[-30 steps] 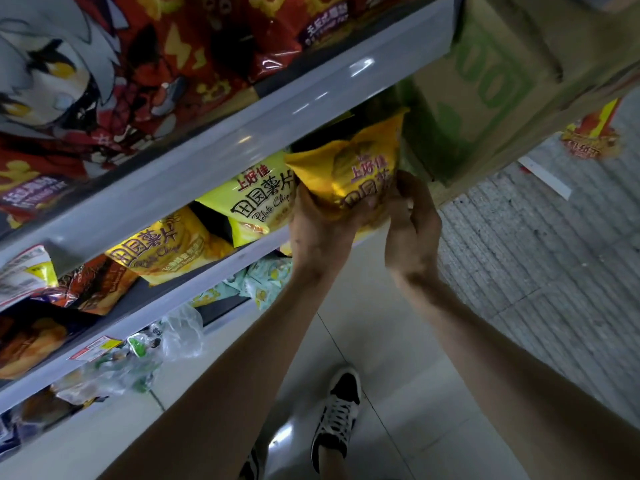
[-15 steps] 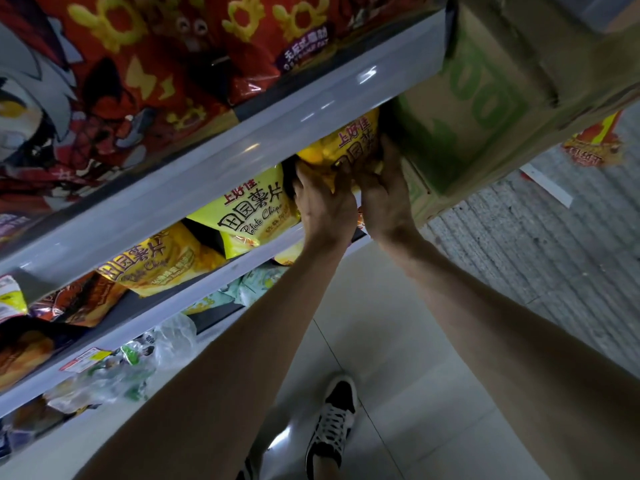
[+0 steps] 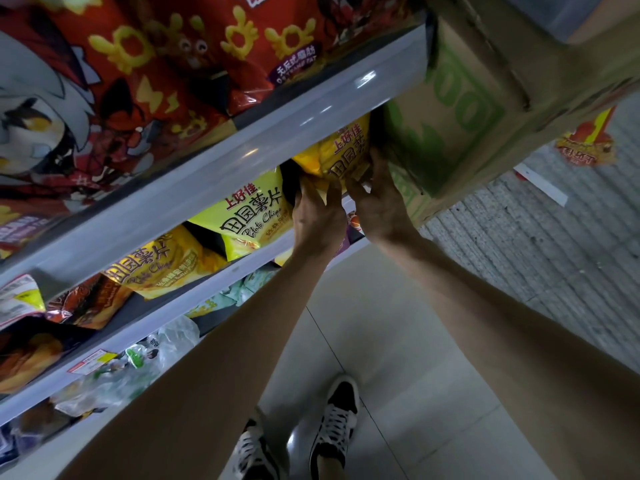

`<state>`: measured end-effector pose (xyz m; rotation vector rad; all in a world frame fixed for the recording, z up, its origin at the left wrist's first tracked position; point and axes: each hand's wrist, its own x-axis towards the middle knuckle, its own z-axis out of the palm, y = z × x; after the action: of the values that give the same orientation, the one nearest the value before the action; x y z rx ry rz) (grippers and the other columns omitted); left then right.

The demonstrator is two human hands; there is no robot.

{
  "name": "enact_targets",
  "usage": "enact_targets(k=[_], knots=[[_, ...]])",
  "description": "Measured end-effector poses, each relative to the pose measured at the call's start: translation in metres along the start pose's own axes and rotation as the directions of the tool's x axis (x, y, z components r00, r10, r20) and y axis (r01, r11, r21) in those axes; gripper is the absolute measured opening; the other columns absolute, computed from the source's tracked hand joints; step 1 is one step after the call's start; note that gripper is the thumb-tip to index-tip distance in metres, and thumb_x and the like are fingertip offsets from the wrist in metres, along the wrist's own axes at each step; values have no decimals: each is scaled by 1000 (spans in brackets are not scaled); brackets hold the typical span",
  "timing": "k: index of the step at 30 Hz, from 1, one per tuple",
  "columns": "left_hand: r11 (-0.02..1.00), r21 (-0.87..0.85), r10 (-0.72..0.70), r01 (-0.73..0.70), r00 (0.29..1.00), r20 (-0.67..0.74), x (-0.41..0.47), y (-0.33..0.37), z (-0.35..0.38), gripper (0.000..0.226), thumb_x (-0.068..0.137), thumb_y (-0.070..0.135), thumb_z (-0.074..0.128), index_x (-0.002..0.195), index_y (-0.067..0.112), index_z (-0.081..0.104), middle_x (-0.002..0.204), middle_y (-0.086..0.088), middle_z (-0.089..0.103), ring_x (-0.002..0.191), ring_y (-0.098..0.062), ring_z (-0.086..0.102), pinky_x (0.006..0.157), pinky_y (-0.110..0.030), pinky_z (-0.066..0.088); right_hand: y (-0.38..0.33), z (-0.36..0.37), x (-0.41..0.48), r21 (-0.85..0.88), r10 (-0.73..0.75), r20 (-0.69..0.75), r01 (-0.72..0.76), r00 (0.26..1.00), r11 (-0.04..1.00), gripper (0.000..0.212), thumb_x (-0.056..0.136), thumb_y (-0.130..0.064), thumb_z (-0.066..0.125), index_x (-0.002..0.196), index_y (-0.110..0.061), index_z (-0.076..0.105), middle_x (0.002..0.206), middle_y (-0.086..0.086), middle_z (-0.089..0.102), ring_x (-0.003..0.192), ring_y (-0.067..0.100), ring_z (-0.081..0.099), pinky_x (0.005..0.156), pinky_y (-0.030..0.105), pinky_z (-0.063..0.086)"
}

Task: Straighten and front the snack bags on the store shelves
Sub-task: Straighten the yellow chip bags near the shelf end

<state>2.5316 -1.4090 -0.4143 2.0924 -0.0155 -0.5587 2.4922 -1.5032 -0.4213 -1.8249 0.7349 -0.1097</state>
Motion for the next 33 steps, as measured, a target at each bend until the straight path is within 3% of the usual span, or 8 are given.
enact_targets(k=[2, 5, 9, 14, 21, 24, 28, 33], knots=[[997, 73, 23, -26, 999, 30, -6, -5, -4, 49, 109, 37, 51, 154, 17, 44, 152, -12, 53, 139, -36, 48, 107, -37, 40, -2, -2, -8, -60, 29, -9, -29, 1000, 998, 75, 102, -43, 53, 166, -18, 22, 168, 7, 34, 151, 26, 38, 118, 24, 30], [983, 161, 72, -85, 994, 85, -29, -8, -17, 63, 102, 32, 56, 161, 16, 38, 160, -14, 47, 146, -34, 43, 118, -41, 38, -4, -4, -32, -165, 70, 35, -63, 997, 984, 73, 100, -46, 49, 163, -13, 32, 164, 15, 40, 147, 33, 42, 119, 38, 37], [955, 289, 7, -72, 976, 219, -69, -6, -44, 61, 103, 18, 59, 160, 10, 40, 161, -17, 46, 148, -34, 41, 116, -37, 35, -11, -14, -81, -297, 117, 69, -91, 991, 951, 48, 108, -34, 50, 150, -11, 49, 142, 17, 60, 131, 36, 56, 107, 40, 47], [916, 387, -14, -103, 957, 289, -134, 18, -99, 52, 103, 28, 62, 150, 10, 51, 148, -20, 55, 138, -37, 50, 109, -41, 42, -67, -37, -151, -523, 41, 109, 23, 993, 852, 53, 109, -47, 45, 158, -29, 37, 158, 9, 48, 141, 35, 49, 111, 50, 47], [917, 380, 47, -122, 978, 202, -212, 73, -183, 64, 97, 36, 61, 157, 23, 43, 154, -9, 51, 137, -33, 51, 108, -52, 48, -171, -66, -219, -675, -60, 105, 116, 993, 729, 45, 105, -43, 50, 142, -18, 55, 131, 10, 66, 121, 33, 59, 93, 42, 50], [928, 349, 85, -133, 985, 150, -240, 104, -220, 64, 99, 36, 60, 159, 22, 42, 159, -8, 48, 143, -33, 47, 111, -49, 46, -219, -75, -249, -701, -129, 76, 145, 989, 698, 45, 105, -38, 52, 144, -15, 56, 138, 11, 62, 129, 33, 55, 100, 42, 47], [928, 334, 128, -162, 984, 121, -265, 130, -257, 66, 100, 36, 61, 160, 17, 40, 160, -10, 47, 146, -33, 44, 113, -47, 43, -263, -81, -273, -664, -157, 35, 140, 987, 735, 48, 104, -39, 52, 147, -18, 51, 144, 10, 57, 136, 31, 47, 106, 44, 45], [951, 297, 88, -84, 996, -1, -276, 136, -285, 70, 98, 36, 63, 160, 17, 38, 154, -13, 52, 140, -36, 49, 108, -51, 48, -296, -83, -273, -633, -194, 44, 177, 980, 753, 52, 103, -42, 52, 150, -19, 49, 146, 8, 56, 141, 32, 45, 108, 47, 45]])
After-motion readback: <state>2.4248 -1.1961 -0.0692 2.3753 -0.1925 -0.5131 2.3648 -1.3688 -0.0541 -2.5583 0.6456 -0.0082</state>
